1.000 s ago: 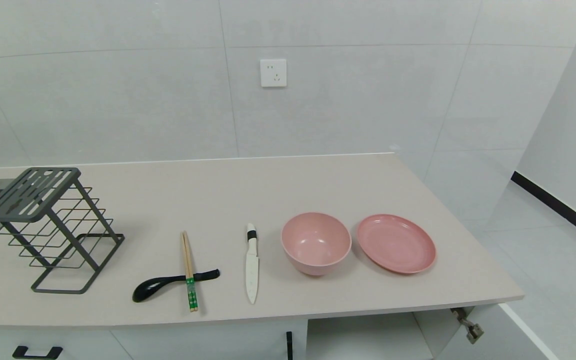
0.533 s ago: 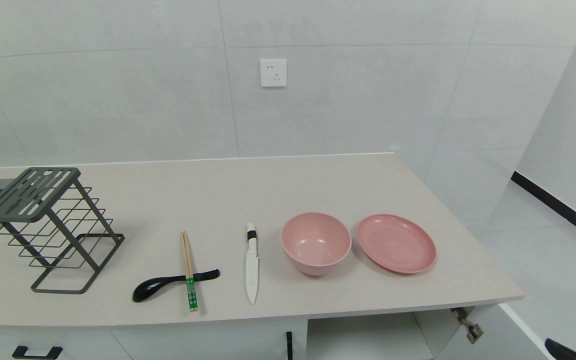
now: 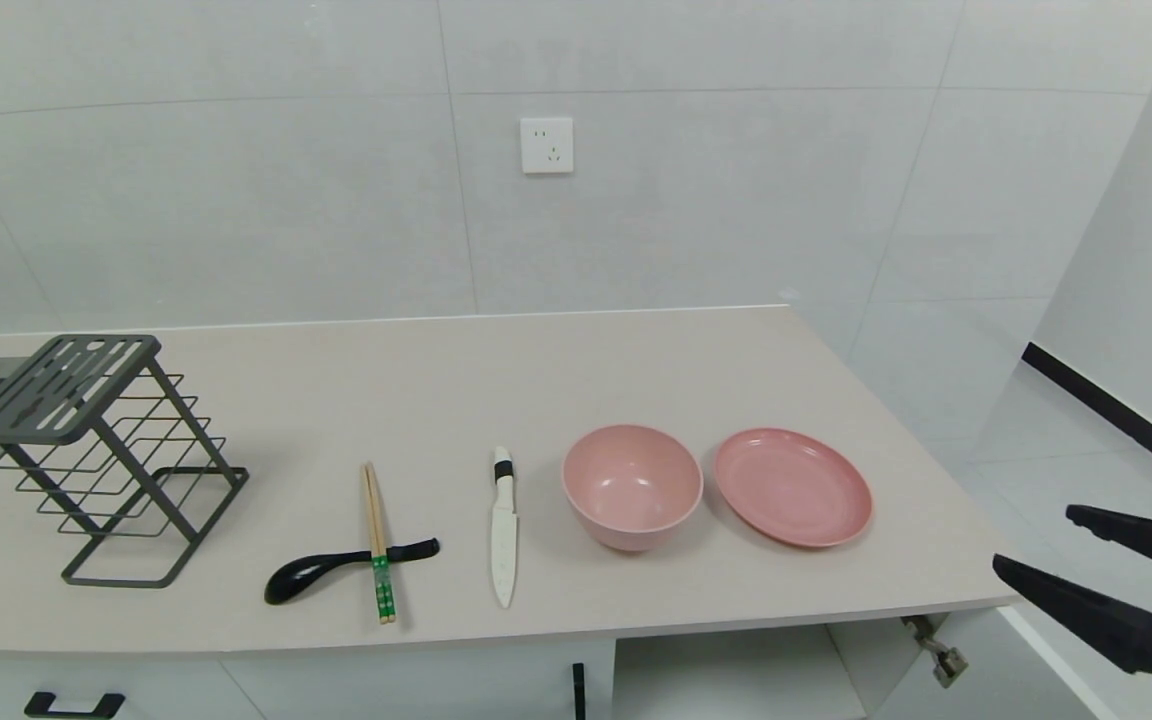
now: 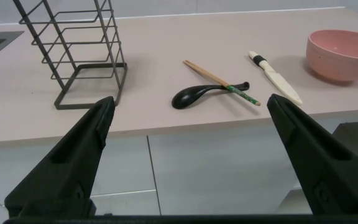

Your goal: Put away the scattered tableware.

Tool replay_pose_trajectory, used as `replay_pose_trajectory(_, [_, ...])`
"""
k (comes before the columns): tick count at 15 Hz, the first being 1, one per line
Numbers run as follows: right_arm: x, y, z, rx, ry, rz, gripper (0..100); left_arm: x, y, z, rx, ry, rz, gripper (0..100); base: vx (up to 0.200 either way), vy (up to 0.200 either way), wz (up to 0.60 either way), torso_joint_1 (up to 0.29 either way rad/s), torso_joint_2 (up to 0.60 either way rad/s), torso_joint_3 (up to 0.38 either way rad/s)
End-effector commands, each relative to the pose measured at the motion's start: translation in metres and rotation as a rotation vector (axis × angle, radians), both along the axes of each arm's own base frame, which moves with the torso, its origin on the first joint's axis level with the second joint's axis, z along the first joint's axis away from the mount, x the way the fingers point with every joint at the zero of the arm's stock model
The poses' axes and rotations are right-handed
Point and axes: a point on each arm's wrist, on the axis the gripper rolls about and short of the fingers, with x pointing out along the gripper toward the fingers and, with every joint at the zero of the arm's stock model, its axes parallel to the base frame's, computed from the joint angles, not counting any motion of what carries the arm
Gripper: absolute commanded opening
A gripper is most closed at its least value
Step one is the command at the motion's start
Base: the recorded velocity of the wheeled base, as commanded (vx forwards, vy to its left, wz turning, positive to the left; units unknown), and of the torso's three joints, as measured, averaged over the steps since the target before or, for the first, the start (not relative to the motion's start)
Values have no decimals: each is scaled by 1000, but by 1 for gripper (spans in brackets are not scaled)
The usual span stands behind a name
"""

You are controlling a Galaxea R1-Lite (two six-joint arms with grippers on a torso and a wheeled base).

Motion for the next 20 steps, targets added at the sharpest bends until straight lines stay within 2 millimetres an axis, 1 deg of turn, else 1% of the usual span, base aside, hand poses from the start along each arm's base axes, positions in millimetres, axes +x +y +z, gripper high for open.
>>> replay_pose_trajectory(1, [31,3,0,-1,40,8,100,0,0,0,0,1,-1,100,0,0,0,0,0,0])
replay_pose_trajectory(3, [43,4,3,8,46,44,100,0,0,0,0,1,-1,100,0,0,0,0,0,0])
replay_pose_trajectory(4, [66,6,17,9,11,51,100,0,0,0,0,1,-1,100,0,0,0,0,0,0])
replay_pose_trajectory(5, [73,7,23,10,-5,53,100,0,0,0,0,1,-1,100,0,0,0,0,0,0])
replay_pose_trajectory(6, [88,12,32,15,-20,73,100,0,0,0,0,1,-1,100,0,0,0,0,0,0])
replay_pose_trajectory(7, [95,17,27,22,10,101,100,0,0,0,0,1,-1,100,0,0,0,0,0,0])
replay_pose_trajectory(8, [97,18,20,27,43,108,100,0,0,0,0,1,-1,100,0,0,0,0,0,0])
replay_pose_trajectory(10, [96,17,4,54,123,103,100,0,0,0,0,1,-1,100,0,0,0,0,0,0])
replay_pose_trajectory(11, [92,18,-1,98,170,117,100,0,0,0,0,1,-1,100,0,0,0,0,0,0])
replay_pose_trajectory(13, [90,18,-4,167,219,128,100,0,0,0,0,1,-1,100,0,0,0,0,0,0])
replay_pose_trajectory(14, [89,16,-5,167,221,119,100,0,0,0,0,1,-1,100,0,0,0,0,0,0])
replay_pose_trajectory(15, [95,11,-11,161,241,88,100,0,0,0,-2,1,-1,100,0,0,0,0,0,0])
replay_pose_trajectory(17, [103,6,-26,130,274,62,100,0,0,0,-2,1,-1,100,0,0,0,0,0,0])
replay_pose_trajectory(20, [117,-12,-51,3,255,46,100,0,0,0,-2,1,-1,100,0,0,0,0,0,0])
